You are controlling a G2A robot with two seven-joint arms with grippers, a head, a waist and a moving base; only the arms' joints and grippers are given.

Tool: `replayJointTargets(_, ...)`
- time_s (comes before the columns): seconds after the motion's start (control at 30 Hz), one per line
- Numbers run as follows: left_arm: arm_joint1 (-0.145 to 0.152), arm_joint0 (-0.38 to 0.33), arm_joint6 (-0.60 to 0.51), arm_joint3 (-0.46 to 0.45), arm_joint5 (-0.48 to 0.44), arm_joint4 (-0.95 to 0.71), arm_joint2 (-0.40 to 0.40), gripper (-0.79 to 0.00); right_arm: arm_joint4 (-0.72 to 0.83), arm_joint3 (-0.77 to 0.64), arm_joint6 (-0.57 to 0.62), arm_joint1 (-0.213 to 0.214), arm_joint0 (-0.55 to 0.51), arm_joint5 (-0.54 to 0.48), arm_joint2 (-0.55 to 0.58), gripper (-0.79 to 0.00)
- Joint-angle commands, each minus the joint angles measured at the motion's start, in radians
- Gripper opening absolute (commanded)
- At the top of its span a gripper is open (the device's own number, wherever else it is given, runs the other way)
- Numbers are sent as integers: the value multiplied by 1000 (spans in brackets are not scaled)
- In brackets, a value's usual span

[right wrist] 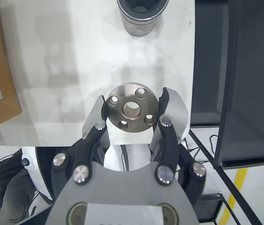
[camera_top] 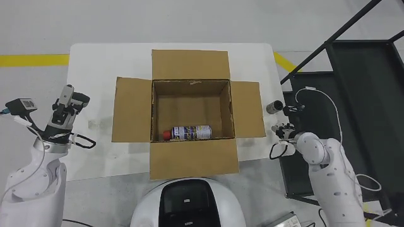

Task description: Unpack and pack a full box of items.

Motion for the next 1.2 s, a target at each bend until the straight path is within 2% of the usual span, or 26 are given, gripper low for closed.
replayJointTargets(0.0, 0, 0, 0, 0, 0, 0, 0, 0, -4, 43, -20, -1, 28, 4, -17, -785)
replayJointTargets(0.3, 0, 0, 0, 0, 0, 0, 0, 0, -27, 182, -92, -1, 124, 27, -58, -785)
replayJointTargets(0.53, 0, 0, 0, 0, 0, 0, 0, 0, -31, 261, -96, 0, 173, 9, -85, -785)
replayJointTargets(0.57, 0, 0, 0, 0, 0, 0, 0, 0, -29, 269, -99, 0, 178, 7, -88, -739)
replayJointTargets(0.6, 0, 0, 0, 0, 0, 0, 0, 0, -28, 277, -102, 0, 183, 6, -92, -628)
replayJointTargets(0.67, 0, 0, 0, 0, 0, 0, 0, 0, -20, 290, -108, 0, 190, 5, -95, -570)
replayJointTargets(0.7, 0, 0, 0, 0, 0, 0, 0, 0, -18, 295, -109, 0, 193, 4, -97, -483)
replayJointTargets(0.73, 0, 0, 0, 0, 0, 0, 0, 0, -14, 300, -112, 0, 196, 4, -97, -323)
replayJointTargets(0.77, 0, 0, 0, 0, 0, 0, 0, 0, -8, 304, -114, 0, 198, 4, -97, -77)
replayJointTargets(0.8, 0, 0, 0, 0, 0, 0, 0, 0, -1, 309, -114, 0, 200, 3, -97, 0)
replayJointTargets(1.0, 0, 0, 0, 0, 0, 0, 0, 0, 41, 298, -124, 4, 181, -12, -81, 0)
replayJointTargets(1.17, 0, 0, 0, 0, 0, 0, 0, 0, 88, 177, -110, 15, 83, -19, -8, 0)
